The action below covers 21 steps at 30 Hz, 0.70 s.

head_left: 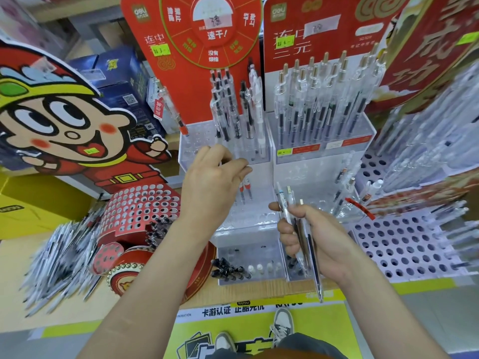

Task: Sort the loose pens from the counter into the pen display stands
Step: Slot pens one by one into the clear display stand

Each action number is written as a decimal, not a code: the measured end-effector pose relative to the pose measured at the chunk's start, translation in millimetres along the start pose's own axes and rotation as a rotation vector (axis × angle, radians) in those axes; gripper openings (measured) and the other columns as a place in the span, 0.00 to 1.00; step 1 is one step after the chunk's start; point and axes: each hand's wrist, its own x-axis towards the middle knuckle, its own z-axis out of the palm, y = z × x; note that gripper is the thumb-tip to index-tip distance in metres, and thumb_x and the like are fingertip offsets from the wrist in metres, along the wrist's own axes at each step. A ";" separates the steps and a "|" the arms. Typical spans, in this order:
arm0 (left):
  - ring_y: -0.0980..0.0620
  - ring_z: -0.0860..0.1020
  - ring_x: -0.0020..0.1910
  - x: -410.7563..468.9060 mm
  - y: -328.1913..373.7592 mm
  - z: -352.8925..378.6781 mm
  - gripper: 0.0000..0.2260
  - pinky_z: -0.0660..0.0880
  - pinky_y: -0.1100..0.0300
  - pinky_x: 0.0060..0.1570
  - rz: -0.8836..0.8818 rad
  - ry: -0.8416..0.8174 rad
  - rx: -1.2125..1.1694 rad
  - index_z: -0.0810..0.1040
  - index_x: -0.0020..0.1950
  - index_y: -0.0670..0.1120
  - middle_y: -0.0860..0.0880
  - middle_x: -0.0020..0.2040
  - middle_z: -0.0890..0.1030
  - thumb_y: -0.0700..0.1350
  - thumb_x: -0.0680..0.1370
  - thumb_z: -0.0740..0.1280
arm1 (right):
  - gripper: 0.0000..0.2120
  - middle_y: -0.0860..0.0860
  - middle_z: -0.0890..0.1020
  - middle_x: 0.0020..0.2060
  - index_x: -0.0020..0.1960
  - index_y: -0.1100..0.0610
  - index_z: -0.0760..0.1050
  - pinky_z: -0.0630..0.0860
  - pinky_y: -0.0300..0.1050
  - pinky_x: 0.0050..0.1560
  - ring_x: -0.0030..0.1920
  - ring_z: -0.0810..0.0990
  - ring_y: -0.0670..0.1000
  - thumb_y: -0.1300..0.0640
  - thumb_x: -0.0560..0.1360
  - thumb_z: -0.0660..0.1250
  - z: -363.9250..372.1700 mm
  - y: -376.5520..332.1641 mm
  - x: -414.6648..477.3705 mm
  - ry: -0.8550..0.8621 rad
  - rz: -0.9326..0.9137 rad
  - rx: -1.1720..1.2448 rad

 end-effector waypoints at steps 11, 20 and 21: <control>0.45 0.77 0.34 -2.5 1.2 8.4 0.06 0.70 0.57 0.37 0.017 0.057 0.050 0.83 0.41 0.43 0.48 0.37 0.82 0.45 0.75 0.71 | 0.13 0.53 0.73 0.32 0.63 0.61 0.76 0.70 0.38 0.24 0.28 0.72 0.49 0.62 0.81 0.60 4.6 4.5 0.5 -0.029 -0.047 0.002; 0.44 0.75 0.39 -7.0 -11.2 3.9 0.04 0.75 0.50 0.34 0.109 -0.013 0.027 0.85 0.47 0.43 0.49 0.43 0.83 0.40 0.74 0.72 | 0.15 0.50 0.71 0.29 0.64 0.58 0.76 0.68 0.37 0.26 0.27 0.69 0.47 0.58 0.77 0.63 10.7 9.6 3.4 -0.105 -0.096 -0.002; 0.43 0.76 0.39 -6.5 -11.6 2.5 0.05 0.75 0.50 0.34 0.121 -0.018 0.038 0.84 0.48 0.43 0.48 0.44 0.83 0.40 0.74 0.72 | 0.16 0.49 0.69 0.28 0.63 0.58 0.76 0.68 0.37 0.26 0.26 0.69 0.47 0.57 0.77 0.63 11.8 9.5 3.1 -0.118 -0.093 0.004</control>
